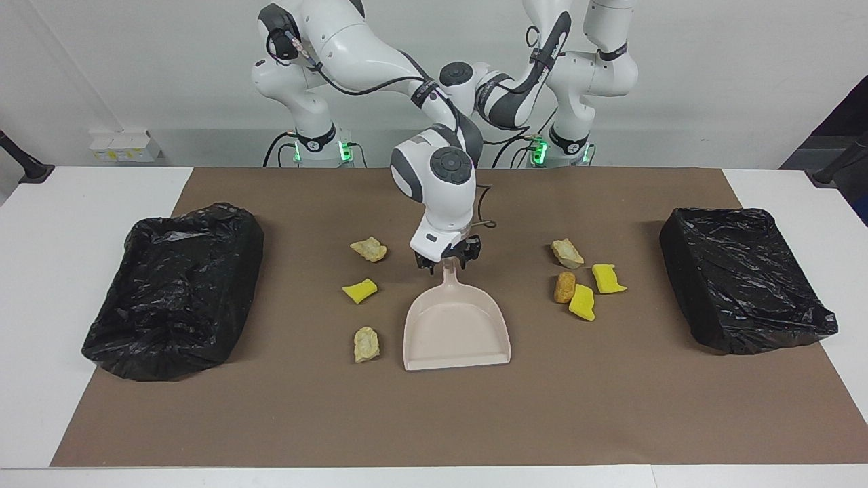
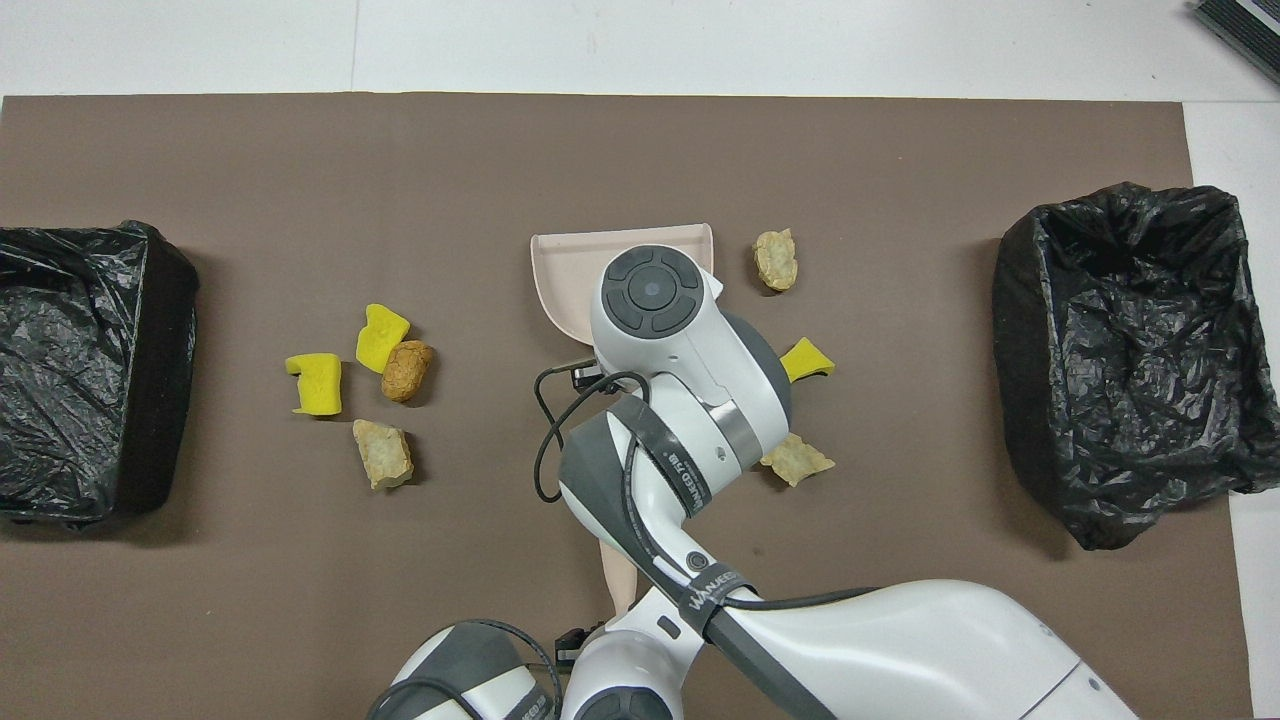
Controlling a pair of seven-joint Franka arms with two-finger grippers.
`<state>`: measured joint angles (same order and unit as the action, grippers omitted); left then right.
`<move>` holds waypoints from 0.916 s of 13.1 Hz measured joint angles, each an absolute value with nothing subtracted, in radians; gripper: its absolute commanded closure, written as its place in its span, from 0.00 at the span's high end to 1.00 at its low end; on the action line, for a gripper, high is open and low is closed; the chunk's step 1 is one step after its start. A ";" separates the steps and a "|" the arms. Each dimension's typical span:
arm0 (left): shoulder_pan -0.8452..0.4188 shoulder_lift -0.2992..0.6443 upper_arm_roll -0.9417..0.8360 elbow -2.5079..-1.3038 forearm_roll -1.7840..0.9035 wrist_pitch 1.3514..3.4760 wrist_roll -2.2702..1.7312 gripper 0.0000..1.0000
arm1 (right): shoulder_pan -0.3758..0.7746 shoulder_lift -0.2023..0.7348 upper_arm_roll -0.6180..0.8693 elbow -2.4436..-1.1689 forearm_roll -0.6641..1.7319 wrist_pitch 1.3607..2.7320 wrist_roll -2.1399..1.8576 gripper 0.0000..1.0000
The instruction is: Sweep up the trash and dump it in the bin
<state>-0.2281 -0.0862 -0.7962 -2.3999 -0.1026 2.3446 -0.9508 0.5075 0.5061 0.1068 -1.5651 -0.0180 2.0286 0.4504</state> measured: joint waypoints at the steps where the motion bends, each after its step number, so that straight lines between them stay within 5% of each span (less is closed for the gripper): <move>1: -0.224 -0.086 -0.796 -2.396 -0.102 2.342 -0.950 0.00 | 0.508 0.505 0.107 -1.570 -0.018 2.029 0.455 0.00; 12: -0.075 -0.218 -0.733 -2.376 -0.095 2.054 -0.671 0.00 | 0.489 0.381 0.103 -1.563 -0.018 1.968 0.345 0.00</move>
